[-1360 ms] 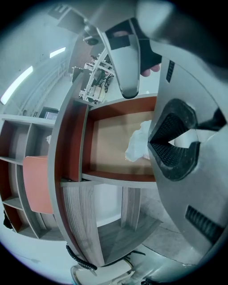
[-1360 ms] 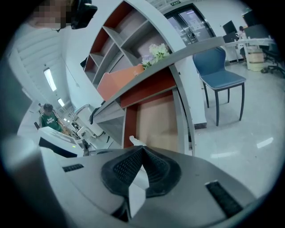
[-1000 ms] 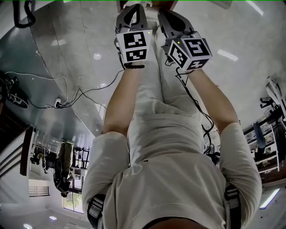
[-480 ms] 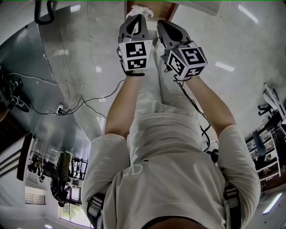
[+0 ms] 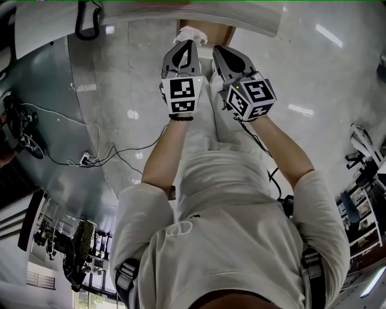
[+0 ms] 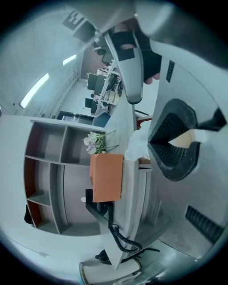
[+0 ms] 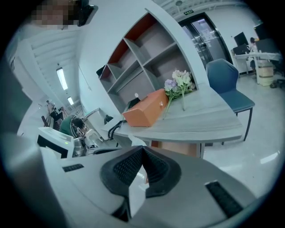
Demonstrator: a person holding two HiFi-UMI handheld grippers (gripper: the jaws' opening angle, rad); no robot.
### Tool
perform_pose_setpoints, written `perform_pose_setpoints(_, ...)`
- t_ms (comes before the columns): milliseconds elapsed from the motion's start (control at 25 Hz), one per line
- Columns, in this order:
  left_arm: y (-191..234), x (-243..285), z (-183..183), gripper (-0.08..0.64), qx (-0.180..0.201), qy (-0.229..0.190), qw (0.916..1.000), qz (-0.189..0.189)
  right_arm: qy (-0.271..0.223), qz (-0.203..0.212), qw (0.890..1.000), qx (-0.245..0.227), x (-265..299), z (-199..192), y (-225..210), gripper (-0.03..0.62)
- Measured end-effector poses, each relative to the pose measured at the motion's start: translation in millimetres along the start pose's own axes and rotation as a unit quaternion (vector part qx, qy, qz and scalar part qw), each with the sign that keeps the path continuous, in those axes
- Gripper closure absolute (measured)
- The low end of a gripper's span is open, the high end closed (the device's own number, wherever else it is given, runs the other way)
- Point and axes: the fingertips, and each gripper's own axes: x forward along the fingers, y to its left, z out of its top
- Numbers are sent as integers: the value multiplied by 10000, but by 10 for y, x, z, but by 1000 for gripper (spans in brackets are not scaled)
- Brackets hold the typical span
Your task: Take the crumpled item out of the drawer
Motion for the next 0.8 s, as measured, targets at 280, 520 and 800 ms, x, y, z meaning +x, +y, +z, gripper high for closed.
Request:
perform_pose_setpoints(280,45,-342,463,565,-13,-278,9996,70,-243,-44,9996,-147,-198,462,121,591)
perform_pose_setpoints(520,48,-567,794,565,81,-491,9987,72,-425,-122,9986,-284,-340,770,187,591)
perform_pose_setpoints(800,107,-870,1278,565,125,-863,9960,202,-748,-219,9961,-423,-615,1188,231,591)
